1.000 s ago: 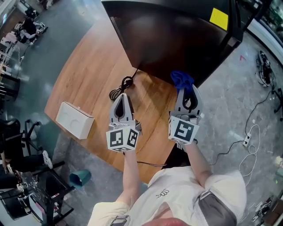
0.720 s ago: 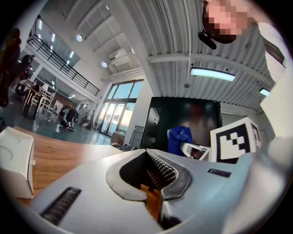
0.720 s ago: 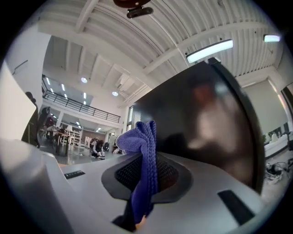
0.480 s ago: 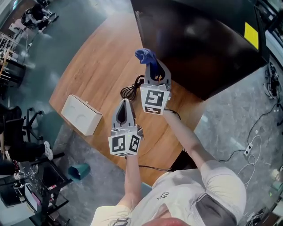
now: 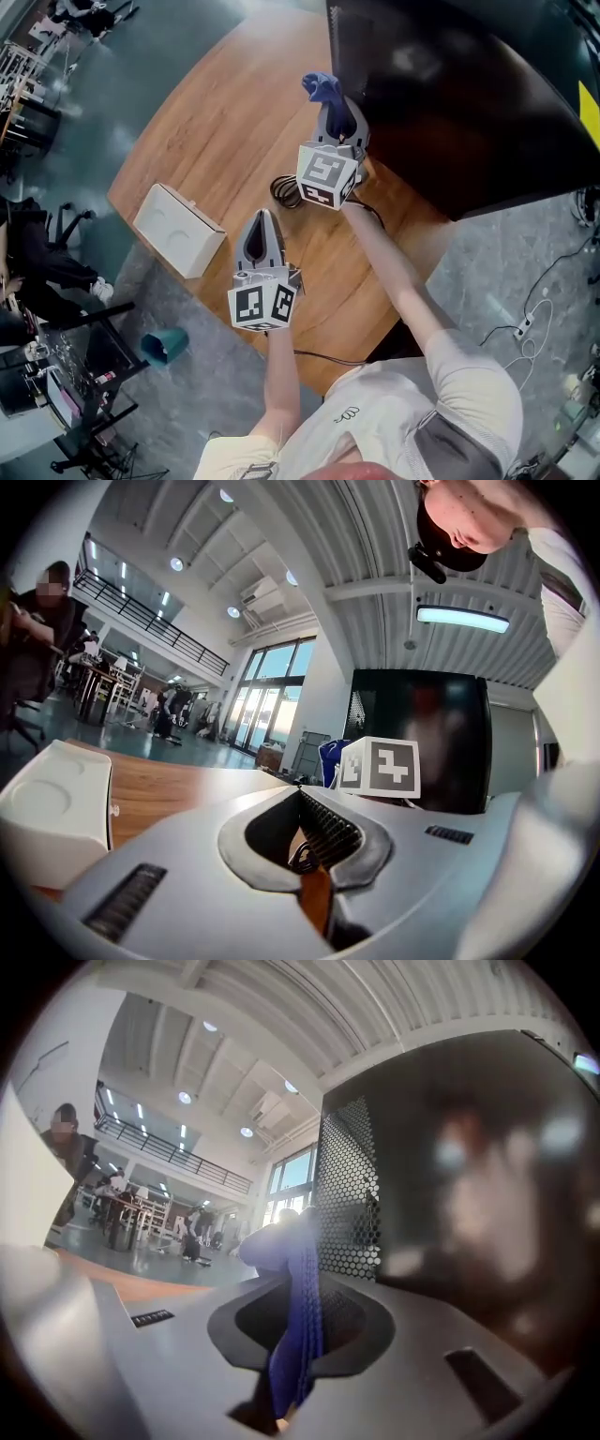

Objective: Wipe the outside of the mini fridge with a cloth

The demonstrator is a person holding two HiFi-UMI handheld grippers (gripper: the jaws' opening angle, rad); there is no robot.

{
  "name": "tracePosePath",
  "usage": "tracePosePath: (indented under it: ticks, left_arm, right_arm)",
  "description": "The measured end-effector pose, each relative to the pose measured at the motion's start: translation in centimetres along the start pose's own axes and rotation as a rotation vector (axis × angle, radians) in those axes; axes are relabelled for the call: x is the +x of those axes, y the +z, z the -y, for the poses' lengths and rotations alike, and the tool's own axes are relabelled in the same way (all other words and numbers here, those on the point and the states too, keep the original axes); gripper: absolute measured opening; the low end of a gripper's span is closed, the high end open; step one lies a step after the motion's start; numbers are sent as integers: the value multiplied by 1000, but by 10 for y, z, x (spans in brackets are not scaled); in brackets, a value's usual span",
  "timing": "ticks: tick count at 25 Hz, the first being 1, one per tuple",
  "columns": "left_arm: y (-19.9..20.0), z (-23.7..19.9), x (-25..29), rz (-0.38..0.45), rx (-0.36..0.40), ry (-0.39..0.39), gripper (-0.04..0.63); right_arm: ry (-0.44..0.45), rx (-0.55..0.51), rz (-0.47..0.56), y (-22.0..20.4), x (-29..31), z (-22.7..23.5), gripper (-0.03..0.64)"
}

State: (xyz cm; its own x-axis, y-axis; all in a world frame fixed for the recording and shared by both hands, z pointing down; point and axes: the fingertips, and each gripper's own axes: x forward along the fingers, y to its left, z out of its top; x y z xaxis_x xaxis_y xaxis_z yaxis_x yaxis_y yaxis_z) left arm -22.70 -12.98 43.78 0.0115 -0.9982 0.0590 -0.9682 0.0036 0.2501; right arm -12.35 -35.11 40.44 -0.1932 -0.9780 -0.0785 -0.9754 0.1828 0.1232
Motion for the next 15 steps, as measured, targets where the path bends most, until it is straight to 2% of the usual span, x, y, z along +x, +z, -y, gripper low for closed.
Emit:
tracePosePath:
  ticks: [6,15]
  left_arm:
    - [-3,3,4,-3,6,-10,5]
    - [2,17,-1,-1,11,-30,5]
  right_arm:
    - [1,69,-5,-1,4,-2,61]
    - [-19,86,-3,8,-14,20,61]
